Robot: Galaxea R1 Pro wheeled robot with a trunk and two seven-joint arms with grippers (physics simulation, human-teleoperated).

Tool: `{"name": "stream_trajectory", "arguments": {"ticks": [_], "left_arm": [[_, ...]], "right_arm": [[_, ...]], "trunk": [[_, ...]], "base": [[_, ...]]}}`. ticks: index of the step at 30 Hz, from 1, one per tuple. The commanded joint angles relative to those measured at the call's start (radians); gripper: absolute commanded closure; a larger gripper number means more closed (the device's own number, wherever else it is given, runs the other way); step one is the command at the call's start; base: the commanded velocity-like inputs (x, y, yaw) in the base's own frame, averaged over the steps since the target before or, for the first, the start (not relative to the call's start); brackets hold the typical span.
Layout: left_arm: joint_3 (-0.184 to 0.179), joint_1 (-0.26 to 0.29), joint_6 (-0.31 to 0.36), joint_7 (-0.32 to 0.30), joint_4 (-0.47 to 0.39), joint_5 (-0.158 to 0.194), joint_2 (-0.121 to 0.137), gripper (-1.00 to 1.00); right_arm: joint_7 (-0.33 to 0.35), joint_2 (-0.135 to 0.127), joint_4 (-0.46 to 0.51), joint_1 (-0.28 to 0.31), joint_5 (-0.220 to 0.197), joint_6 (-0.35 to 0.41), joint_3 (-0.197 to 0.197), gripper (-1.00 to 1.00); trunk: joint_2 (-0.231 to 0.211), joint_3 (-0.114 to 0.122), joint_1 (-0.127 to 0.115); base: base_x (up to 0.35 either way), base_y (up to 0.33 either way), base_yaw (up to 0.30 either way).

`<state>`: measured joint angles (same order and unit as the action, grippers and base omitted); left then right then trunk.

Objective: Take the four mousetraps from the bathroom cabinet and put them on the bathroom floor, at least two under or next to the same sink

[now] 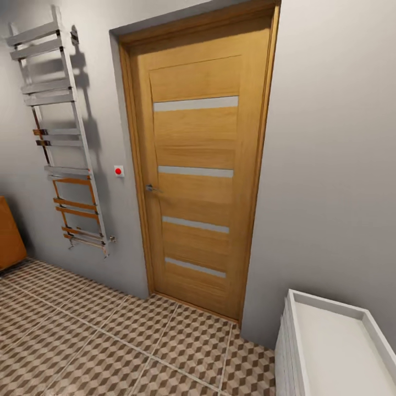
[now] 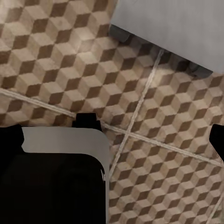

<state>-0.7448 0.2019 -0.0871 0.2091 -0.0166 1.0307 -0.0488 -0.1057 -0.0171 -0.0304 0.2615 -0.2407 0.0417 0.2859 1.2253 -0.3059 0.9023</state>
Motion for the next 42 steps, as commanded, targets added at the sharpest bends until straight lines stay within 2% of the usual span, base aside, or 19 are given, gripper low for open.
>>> {"name": "stream_trajectory", "arguments": {"ticks": [1, 42], "left_arm": [[-0.008, 0.001, -0.002, 0.004, 0.0, 0.008, 0.0, -1.0], [-0.008, 0.001, -0.002, 0.004, 0.0, 0.008, 0.0, -1.0]], "right_arm": [[-0.002, 0.0, 0.0, 0.001, -0.008, 0.003, 0.009, -1.0], [-0.001, 0.0, 0.0, 0.001, -0.008, 0.003, 0.009, -1.0]], "trunk": [[0.001, -0.001, 0.0], [0.001, -0.001, 0.0]], "base": [[0.0, 0.0, 0.289], [0.0, 0.0, 0.289]]}}
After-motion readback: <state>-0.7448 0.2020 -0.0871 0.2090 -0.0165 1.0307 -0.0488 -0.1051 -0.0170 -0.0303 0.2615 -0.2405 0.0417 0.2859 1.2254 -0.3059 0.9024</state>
